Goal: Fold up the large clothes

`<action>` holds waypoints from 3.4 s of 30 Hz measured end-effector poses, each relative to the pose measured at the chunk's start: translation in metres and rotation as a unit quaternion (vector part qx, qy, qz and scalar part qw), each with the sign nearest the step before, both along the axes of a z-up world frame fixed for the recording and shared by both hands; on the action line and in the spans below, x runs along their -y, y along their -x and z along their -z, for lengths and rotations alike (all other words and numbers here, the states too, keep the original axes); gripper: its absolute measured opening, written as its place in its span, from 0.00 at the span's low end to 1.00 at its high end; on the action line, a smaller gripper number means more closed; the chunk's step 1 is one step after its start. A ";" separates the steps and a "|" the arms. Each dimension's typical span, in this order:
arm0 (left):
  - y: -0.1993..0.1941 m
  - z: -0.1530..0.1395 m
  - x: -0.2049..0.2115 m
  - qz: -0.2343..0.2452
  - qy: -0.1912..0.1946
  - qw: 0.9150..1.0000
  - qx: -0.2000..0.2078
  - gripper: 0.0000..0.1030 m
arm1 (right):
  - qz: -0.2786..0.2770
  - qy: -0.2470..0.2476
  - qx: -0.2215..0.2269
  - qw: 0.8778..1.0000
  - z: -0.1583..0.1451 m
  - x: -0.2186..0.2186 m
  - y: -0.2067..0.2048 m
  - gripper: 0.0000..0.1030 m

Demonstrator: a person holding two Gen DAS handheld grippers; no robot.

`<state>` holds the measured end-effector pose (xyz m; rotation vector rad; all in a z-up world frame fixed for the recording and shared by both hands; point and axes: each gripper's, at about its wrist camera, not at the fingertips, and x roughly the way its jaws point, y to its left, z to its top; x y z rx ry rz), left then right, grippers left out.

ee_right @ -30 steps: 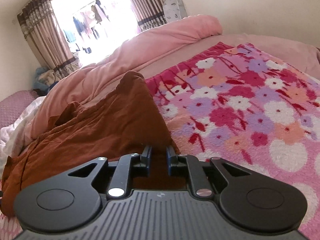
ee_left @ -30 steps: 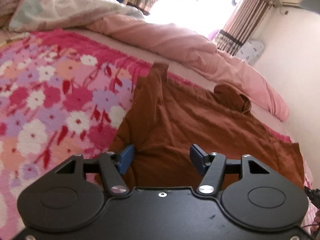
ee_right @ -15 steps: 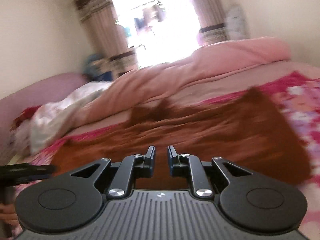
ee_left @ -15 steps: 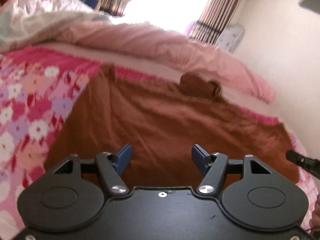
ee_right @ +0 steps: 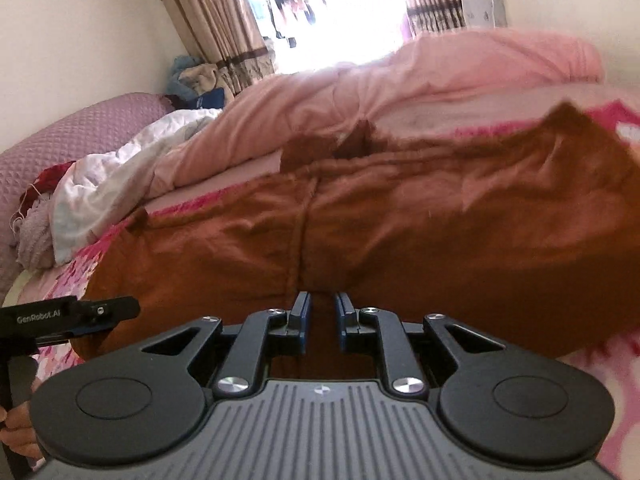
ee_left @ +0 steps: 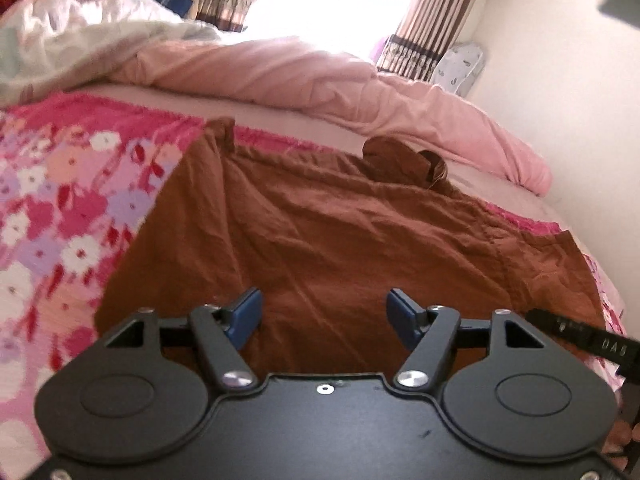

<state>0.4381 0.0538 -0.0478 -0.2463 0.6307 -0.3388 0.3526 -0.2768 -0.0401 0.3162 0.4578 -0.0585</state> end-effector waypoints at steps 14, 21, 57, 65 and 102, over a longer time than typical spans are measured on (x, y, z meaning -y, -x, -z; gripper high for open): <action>0.046 -0.008 -0.027 -0.051 -0.049 0.997 0.012 0.83 | 0.035 0.104 -0.017 0.994 0.009 -0.042 -0.029 0.52; 0.055 0.020 -0.043 -0.089 0.000 0.995 -0.039 0.83 | 0.035 0.099 -0.013 0.994 0.016 -0.040 -0.027 0.53; -0.053 0.057 -0.071 -0.170 0.182 0.967 -0.044 0.87 | 0.039 0.076 -0.015 0.996 0.021 -0.033 -0.028 0.53; -0.055 0.055 -0.074 -0.162 0.186 0.968 -0.042 0.54 | 0.040 0.074 -0.014 0.996 0.022 -0.032 -0.028 0.53; -0.035 -0.037 -0.024 -0.085 0.183 0.978 0.042 0.34 | 0.105 0.061 0.029 0.992 0.001 0.023 0.002 0.50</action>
